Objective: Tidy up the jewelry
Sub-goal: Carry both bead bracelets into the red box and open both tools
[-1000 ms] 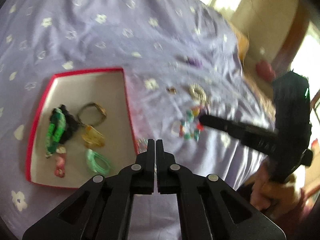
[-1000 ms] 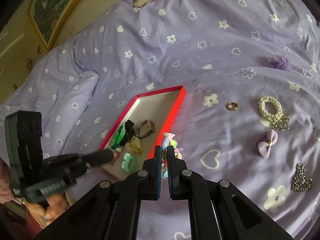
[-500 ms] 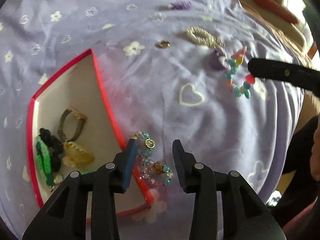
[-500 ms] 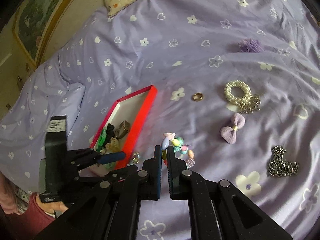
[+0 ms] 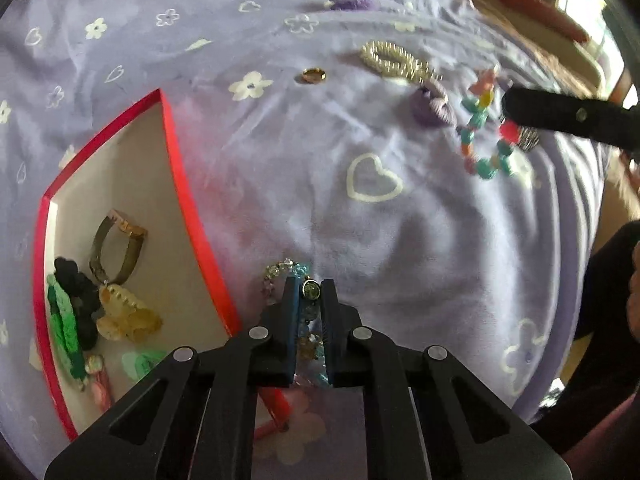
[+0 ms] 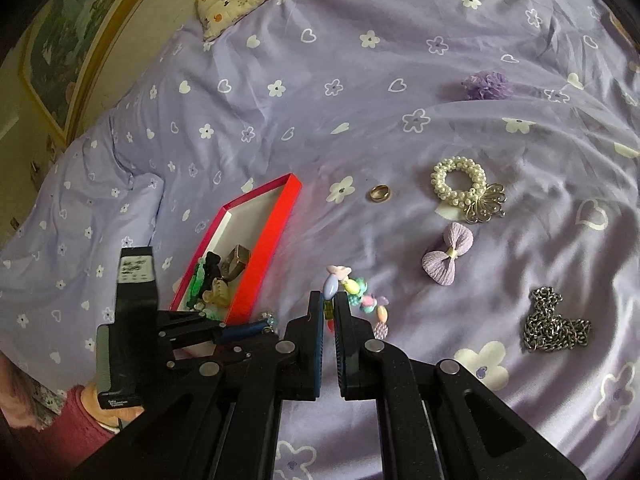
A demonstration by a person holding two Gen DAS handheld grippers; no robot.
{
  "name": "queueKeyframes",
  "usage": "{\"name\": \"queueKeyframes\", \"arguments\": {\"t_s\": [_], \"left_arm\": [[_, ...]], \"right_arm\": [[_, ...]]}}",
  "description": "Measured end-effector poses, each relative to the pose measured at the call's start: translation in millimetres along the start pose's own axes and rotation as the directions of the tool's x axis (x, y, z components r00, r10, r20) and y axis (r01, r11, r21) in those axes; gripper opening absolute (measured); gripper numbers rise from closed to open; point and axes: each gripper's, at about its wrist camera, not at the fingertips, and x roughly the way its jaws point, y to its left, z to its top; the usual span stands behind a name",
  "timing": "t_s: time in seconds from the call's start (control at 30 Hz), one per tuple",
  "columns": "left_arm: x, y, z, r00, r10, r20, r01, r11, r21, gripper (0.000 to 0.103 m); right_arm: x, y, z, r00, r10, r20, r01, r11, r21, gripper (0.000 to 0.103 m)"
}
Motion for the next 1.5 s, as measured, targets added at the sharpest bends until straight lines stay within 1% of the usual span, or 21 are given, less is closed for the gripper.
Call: {"name": "queueKeyframes", "arguments": {"t_s": [0.13, 0.2, 0.33, 0.47, 0.67, 0.83, 1.03, 1.3, 1.5], "left_arm": [[-21.7, 4.8, 0.0, 0.997, -0.039, 0.073, 0.044, 0.996, -0.075, 0.008], [-35.2, 8.6, 0.9, 0.992, -0.058, 0.111, 0.07, 0.991, -0.114, 0.008], [-61.7, 17.1, -2.9, 0.981, -0.07, 0.183, 0.104, 0.977, -0.186, 0.008], [-82.7, 26.9, -10.5, 0.969, -0.068, 0.239, 0.127, 0.962, -0.241, 0.008], [-112.2, 47.7, -23.0, 0.95, -0.045, 0.309, 0.146, 0.939, -0.312, 0.008], [-127.1, 67.8, -35.8, 0.942, -0.007, 0.337, 0.137, 0.921, -0.365, 0.008], [-138.4, 96.3, -54.6, 0.936, 0.044, 0.349, 0.119, 0.894, -0.431, 0.008], [-138.0, 124.9, -74.4, 0.939, 0.088, 0.331, 0.092, 0.867, -0.49, 0.008], [-132.4, 137.4, -83.2, 0.944, 0.093, 0.318, 0.09, 0.852, -0.516, 0.008]], "right_arm": [[-3.8, 6.5, 1.0, 1.0, 0.01, 0.008, -0.01, 1.0, -0.013, 0.005], [-5.4, 10.2, 1.5, 1.0, 0.018, 0.011, -0.018, 1.0, -0.019, 0.005], [-5.5, 21.2, 2.3, 0.999, 0.035, 0.012, -0.034, 0.999, -0.035, 0.005], [-4.0, 34.2, 2.3, 0.998, 0.054, 0.007, -0.054, 0.997, -0.055, 0.005], [1.9, 58.3, 2.7, 0.996, 0.093, -0.006, -0.093, 0.992, -0.09, 0.005], [13.6, 82.8, 1.9, 0.992, 0.127, -0.03, -0.129, 0.984, -0.122, 0.005], [32.7, 111.9, -2.9, 0.986, 0.156, -0.066, -0.165, 0.973, -0.16, 0.005], [58.8, 138.8, -10.5, 0.978, 0.177, -0.114, -0.197, 0.962, -0.19, 0.005], [73.3, 147.3, -10.1, 0.975, 0.177, -0.132, -0.201, 0.96, -0.194, 0.005]]}}
